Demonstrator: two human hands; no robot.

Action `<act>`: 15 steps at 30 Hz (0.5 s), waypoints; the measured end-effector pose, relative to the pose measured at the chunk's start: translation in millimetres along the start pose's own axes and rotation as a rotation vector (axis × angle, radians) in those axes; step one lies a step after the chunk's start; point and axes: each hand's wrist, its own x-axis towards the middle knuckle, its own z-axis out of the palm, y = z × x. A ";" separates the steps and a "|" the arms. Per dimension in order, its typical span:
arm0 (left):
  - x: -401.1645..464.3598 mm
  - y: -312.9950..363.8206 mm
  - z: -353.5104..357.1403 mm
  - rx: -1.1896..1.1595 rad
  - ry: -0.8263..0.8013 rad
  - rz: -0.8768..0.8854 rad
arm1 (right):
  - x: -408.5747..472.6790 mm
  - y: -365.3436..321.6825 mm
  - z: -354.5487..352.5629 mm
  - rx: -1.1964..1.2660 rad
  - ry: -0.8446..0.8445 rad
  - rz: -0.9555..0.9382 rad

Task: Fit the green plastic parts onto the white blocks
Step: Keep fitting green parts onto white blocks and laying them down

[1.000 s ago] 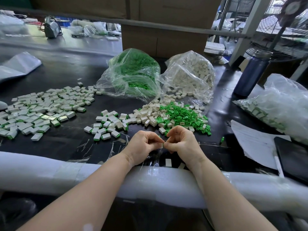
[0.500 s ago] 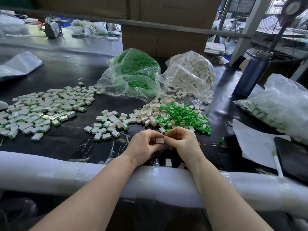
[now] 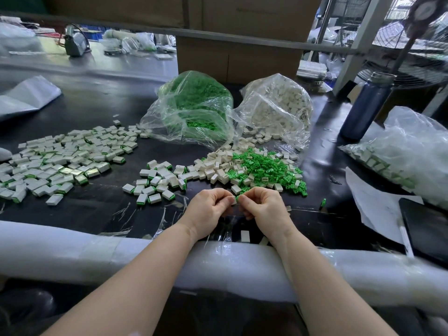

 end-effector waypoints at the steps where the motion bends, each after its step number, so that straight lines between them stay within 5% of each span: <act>1: -0.1 -0.1 0.0 0.019 -0.004 -0.001 | 0.1 0.1 0.1 -0.016 -0.004 -0.002; 15: 0.0 -1.3 -0.7 0.258 -0.042 0.053 | -1.1 -0.9 -3.0 -0.167 -0.094 -0.010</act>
